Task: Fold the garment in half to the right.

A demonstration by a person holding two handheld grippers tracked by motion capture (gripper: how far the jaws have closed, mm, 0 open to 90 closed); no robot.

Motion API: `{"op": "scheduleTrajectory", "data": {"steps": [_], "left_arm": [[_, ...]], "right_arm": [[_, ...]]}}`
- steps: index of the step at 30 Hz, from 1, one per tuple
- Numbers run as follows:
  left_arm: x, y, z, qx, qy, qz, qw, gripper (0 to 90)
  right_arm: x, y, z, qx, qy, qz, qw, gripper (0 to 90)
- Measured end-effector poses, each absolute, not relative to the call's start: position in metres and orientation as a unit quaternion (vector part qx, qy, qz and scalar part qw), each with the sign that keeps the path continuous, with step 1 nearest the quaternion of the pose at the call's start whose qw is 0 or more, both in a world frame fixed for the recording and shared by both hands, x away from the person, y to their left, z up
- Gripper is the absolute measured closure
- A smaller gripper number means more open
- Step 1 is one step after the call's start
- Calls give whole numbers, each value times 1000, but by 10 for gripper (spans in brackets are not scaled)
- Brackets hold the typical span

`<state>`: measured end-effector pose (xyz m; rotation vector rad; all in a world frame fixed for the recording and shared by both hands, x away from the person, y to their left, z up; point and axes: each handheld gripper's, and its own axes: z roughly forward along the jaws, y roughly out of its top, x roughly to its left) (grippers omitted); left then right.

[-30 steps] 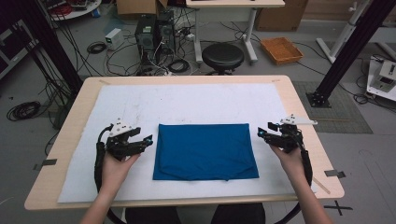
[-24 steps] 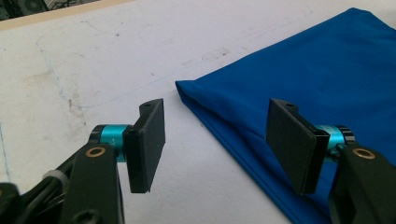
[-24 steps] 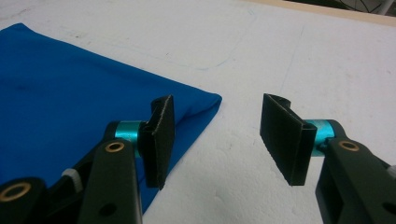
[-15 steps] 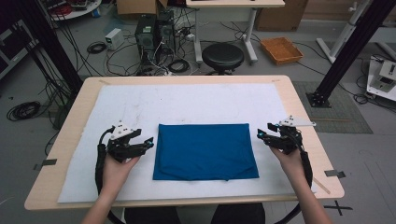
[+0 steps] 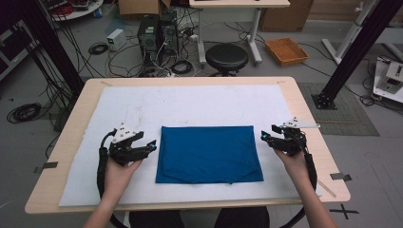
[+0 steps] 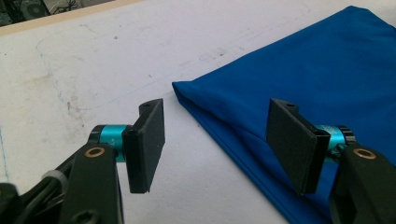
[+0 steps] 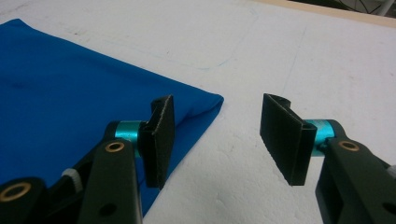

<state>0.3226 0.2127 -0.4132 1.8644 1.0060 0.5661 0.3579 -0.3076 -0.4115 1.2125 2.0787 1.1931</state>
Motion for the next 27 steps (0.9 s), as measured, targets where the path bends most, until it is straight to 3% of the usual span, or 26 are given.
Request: {"op": "scheduleTrajectory", "data": {"steps": [27], "left_arm": [[323,210,-415,761,412,227,447,378]], "right_arm": [[359,-303,-414,436,760,427,226,457]]}}
